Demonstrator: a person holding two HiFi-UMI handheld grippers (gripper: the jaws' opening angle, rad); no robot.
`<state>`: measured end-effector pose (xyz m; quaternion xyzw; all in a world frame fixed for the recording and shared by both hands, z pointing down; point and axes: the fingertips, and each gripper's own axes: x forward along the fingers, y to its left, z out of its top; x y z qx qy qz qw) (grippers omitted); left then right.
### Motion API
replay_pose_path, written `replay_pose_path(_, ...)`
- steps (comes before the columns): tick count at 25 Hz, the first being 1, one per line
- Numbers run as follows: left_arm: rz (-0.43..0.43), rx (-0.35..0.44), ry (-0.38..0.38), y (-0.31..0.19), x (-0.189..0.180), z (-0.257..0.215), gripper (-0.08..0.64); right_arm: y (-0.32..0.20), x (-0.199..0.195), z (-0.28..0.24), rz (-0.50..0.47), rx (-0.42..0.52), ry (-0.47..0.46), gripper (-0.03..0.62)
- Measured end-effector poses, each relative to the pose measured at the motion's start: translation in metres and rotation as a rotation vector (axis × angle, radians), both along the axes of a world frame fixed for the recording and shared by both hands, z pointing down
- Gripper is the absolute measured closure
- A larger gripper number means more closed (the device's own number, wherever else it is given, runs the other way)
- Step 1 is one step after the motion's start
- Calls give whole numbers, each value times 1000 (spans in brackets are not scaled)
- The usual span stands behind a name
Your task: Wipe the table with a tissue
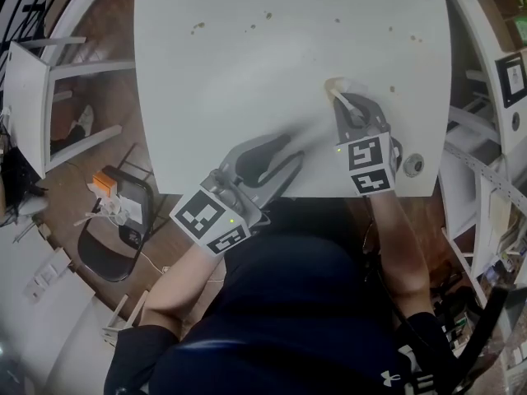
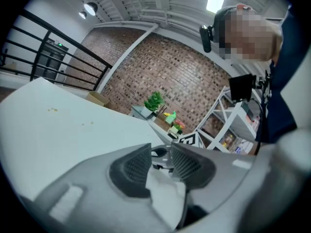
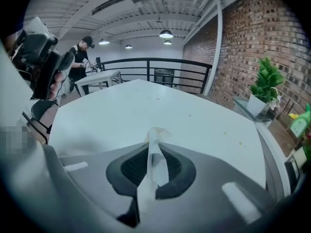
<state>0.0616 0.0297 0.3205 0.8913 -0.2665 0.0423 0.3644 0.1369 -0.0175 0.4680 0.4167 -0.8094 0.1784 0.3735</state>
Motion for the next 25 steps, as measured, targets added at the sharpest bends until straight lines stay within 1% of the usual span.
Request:
replay_pose_path(7, 61, 5, 15, 8, 43, 1, 433, 1, 63, -15, 106, 54, 34, 580)
replay_pose_path(11, 94, 6, 22, 12, 67, 1, 432, 4, 104, -13, 172, 56, 62, 580)
replay_pose_path(15, 110, 2, 22, 16, 82, 2, 433, 7, 138, -9, 228, 48, 79, 580)
replay_pose_path(20, 119, 1, 12, 15, 89, 6, 433, 6, 167, -4, 277, 44, 100, 580)
replay_pose_path(25, 115, -3, 7, 10, 91, 9, 433, 2, 179, -1, 308, 51, 110, 580)
